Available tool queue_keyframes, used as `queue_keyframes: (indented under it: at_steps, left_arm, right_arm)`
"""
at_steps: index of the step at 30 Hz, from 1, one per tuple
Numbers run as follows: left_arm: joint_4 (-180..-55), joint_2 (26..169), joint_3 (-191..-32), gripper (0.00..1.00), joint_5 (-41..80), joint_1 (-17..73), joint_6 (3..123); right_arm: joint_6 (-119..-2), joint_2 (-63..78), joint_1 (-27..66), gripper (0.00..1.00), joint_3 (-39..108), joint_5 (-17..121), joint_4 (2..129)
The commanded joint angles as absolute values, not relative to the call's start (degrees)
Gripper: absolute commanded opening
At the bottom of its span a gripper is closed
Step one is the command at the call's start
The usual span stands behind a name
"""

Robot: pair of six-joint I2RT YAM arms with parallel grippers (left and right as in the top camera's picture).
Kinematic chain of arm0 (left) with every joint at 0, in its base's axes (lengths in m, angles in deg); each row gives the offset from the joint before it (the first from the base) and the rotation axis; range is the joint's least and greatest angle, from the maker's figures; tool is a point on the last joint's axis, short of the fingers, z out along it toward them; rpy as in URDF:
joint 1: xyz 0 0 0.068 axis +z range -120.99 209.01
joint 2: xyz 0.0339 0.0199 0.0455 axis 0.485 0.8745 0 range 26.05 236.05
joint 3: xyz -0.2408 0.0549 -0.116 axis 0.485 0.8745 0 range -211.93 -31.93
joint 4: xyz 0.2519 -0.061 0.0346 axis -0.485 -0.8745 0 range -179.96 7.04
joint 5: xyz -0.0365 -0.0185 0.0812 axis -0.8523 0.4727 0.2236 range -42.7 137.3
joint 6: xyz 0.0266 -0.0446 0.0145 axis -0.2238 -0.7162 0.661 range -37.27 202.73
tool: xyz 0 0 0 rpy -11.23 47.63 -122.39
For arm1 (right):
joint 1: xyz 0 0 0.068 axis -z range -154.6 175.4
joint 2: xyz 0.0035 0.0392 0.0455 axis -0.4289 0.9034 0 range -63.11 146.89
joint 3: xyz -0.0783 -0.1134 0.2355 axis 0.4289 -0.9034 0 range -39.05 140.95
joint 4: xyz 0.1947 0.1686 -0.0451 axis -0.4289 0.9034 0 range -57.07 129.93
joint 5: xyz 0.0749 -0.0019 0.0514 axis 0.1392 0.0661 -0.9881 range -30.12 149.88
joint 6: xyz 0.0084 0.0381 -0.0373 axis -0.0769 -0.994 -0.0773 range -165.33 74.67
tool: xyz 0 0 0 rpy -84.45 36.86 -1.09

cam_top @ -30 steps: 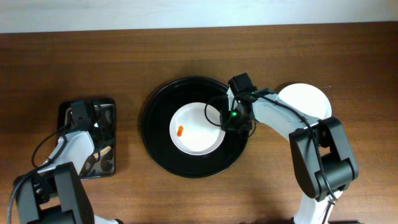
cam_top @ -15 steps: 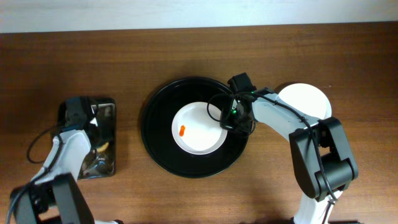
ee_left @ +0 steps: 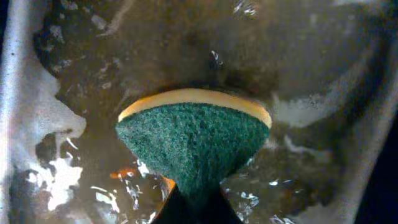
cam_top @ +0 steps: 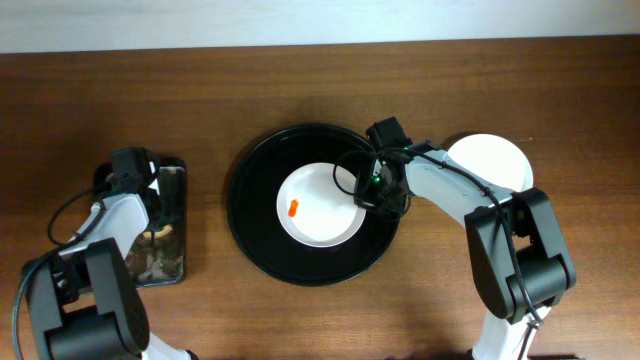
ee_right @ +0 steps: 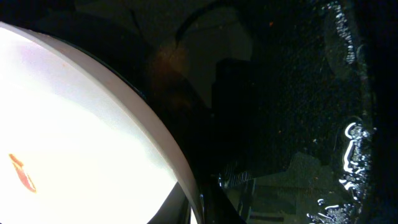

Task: Clean dirty plates on tray and stack at the side
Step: 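Scrub the last plate with the sponge in the left gripper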

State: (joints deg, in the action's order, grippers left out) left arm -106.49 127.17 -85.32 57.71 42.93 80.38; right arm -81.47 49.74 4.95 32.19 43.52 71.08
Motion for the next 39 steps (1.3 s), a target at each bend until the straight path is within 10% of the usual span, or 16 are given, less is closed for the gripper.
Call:
queue_keyframes:
  at_steps: [1,14,21,39]
  left_arm:
    - [-110.60,126.37,-86.00,0.00,57.17,42.95,80.40]
    - [-125.13,115.92,-106.06,0.00,32.66,31.23,73.10]
    - [-117.37,127.61,-106.02,0.00,32.69,10.14,67.07]
    - [-123.78,141.75,-106.04,0.00,52.36,3.78,57.35]
  right_arm:
    - [-82.24,51.80,5.23,0.09,32.11,47.07,71.74]
    - [-78.59,51.69,5.21,0.09,33.20,47.02,73.07]
    - [-78.57,51.69,5.19,0.07,33.20,47.04,73.18]
    - [-78.19,51.69,5.19,0.06,33.20,47.02,73.25]
